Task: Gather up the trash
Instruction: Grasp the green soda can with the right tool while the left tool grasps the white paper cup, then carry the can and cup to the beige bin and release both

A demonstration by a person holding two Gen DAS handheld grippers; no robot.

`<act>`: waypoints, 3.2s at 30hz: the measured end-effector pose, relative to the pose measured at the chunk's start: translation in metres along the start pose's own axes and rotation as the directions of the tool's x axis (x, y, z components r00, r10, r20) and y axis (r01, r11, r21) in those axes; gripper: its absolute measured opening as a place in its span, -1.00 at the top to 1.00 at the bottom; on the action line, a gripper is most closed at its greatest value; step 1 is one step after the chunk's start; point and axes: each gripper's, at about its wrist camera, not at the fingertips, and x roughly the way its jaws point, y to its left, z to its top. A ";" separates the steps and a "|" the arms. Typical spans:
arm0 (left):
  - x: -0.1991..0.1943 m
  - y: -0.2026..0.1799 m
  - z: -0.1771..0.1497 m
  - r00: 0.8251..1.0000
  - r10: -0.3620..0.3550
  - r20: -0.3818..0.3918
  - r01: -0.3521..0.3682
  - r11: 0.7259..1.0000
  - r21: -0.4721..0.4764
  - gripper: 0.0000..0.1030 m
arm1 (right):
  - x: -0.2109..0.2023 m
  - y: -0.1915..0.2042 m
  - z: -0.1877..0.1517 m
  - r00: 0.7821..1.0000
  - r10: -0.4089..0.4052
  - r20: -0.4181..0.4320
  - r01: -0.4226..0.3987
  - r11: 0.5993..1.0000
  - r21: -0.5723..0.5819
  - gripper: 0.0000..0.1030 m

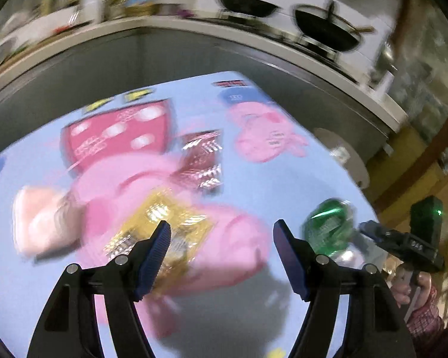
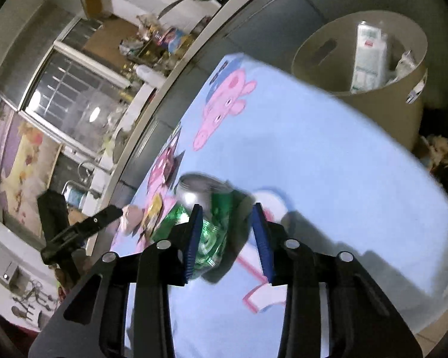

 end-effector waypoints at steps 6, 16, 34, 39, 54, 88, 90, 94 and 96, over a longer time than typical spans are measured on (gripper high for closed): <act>-0.044 0.097 -0.030 0.988 0.151 0.033 -0.140 0.967 -0.211 -0.40 | 0.027 0.008 -0.012 0.997 -0.032 -0.070 0.032 0.999 -0.005 0.22; -0.045 0.173 -0.023 0.969 0.235 0.080 -0.193 0.917 -0.348 -0.57 | 0.074 0.046 -0.011 0.990 -0.042 -0.136 0.032 0.997 -0.076 0.21; -0.015 0.183 -0.014 0.993 -0.022 0.114 0.070 0.896 -0.438 0.76 | 0.127 0.090 -0.011 0.971 0.039 -0.236 -0.064 0.993 -0.099 0.47; -0.027 0.149 -0.020 0.989 -0.060 0.137 0.112 0.907 -0.407 0.93 | 0.122 0.100 -0.018 0.963 0.070 -0.261 -0.102 0.989 -0.108 0.79; -0.061 0.047 -0.049 0.972 -0.207 0.115 0.230 0.941 -0.248 0.94 | 0.114 0.113 -0.057 0.929 0.144 -0.342 -0.190 0.976 -0.106 0.79; 0.204 -0.293 0.129 0.967 -0.193 -0.165 0.235 0.926 0.296 0.53 | -0.011 -0.085 0.154 0.940 -0.289 0.178 0.295 0.956 -0.003 0.65; 0.210 -0.293 0.128 0.975 -0.161 -0.155 0.201 0.933 0.298 -0.09 | -0.004 -0.088 0.155 0.942 -0.293 0.161 0.297 0.955 0.002 0.40; 0.199 -0.282 0.126 0.981 -0.153 -0.123 0.184 0.936 0.301 -0.12 | -0.004 -0.086 0.152 0.931 -0.306 0.198 0.310 0.951 0.011 0.16; 0.191 -0.276 0.126 0.983 -0.150 -0.106 0.175 0.939 0.295 -0.12 | -0.006 -0.085 0.151 0.933 -0.294 0.206 0.296 0.955 0.023 0.16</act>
